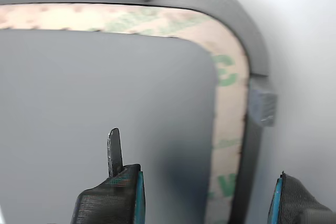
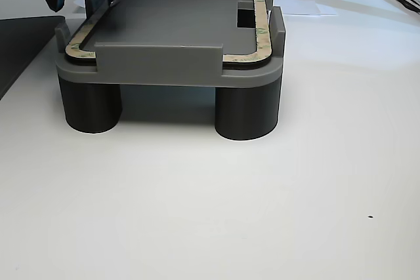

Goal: Move top rectangular frame to the holder.

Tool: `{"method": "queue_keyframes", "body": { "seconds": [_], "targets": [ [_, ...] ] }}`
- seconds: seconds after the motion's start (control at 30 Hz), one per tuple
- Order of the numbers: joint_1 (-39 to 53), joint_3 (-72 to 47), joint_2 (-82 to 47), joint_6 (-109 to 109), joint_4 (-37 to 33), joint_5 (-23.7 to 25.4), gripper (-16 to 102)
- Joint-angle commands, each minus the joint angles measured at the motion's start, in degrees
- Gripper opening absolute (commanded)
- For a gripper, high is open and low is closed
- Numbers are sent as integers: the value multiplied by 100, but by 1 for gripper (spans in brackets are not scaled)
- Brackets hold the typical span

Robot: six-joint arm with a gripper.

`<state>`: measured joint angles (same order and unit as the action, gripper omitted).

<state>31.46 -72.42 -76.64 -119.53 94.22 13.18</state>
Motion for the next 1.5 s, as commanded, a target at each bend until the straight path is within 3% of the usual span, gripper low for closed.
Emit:
{"method": "queue_keyframes", "body": {
  "seconds": [0.0,0.17,0.33,0.43,0.53,0.73,0.93,1.13,1.47],
  "targets": [
    [18,281,-571,448,53,457,100],
    [123,-9,-1863,2786,-211,1362,100],
    [-62,-2030,-4052,5968,-1696,1477,100],
    [-650,-3393,-5458,7664,-2575,1011,100],
    [-1793,-4271,-6574,9079,-3041,141,100],
    [-3313,-5273,-8051,11074,-3050,-1116,100],
    [-3349,-6847,-9220,11522,-3674,-1187,100],
    [-3349,-7550,-9264,11549,-3797,-1160,100],
    [-3322,-7778,-8982,11531,-3938,-1090,100]
  ]
}}
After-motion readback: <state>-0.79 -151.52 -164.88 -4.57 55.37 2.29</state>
